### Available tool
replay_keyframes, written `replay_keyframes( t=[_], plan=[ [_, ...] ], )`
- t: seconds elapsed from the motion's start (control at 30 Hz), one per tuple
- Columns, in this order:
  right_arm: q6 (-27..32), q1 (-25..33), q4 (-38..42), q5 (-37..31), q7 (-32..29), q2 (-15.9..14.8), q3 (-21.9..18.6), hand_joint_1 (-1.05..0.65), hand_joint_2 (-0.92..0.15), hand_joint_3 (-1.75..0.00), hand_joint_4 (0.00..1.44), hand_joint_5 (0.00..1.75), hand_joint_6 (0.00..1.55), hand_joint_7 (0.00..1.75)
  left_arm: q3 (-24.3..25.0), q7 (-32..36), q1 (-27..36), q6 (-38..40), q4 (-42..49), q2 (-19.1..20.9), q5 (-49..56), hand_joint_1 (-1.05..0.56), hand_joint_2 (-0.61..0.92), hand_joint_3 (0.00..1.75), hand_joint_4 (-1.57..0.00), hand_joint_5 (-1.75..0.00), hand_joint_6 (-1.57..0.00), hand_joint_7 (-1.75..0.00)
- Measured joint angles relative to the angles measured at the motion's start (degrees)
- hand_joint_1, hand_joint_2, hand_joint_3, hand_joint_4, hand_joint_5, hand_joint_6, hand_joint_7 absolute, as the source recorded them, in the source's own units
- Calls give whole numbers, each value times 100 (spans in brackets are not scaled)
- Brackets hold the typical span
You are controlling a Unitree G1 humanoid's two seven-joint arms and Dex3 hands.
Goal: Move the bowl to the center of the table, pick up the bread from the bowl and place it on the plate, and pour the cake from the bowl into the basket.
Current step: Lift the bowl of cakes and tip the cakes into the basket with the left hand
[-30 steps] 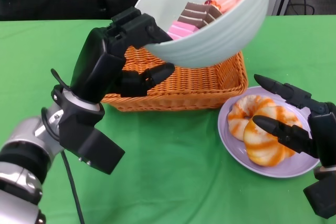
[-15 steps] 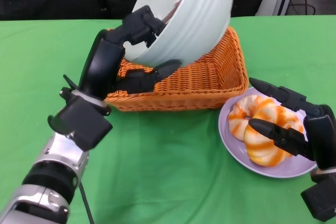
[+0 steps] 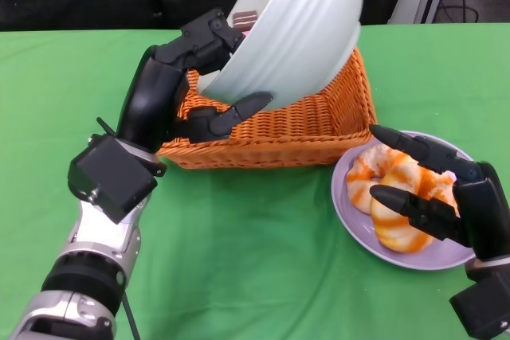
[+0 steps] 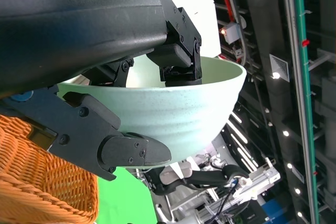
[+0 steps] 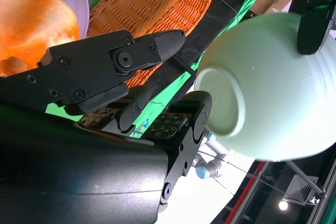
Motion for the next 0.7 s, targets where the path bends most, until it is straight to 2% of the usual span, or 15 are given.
replay_keyframes(
  t=[0.3, 0.7],
  plan=[
    [2, -1, 3, -164, -180, 16, 61, -49, -92, -6, 99, 13, 75, 1, 233, -623, 91, 905, -404, -132, -528, -13, 90, 57, -68, -175, -64, -142],
    [9, -9, 17, -367, -467, 23, 136, -51, -92, -6, 99, 13, 75, 1, 555, -947, 108, 2218, -753, -212, -861, -17, 87, 58, -68, -175, -64, -145]
  ],
)
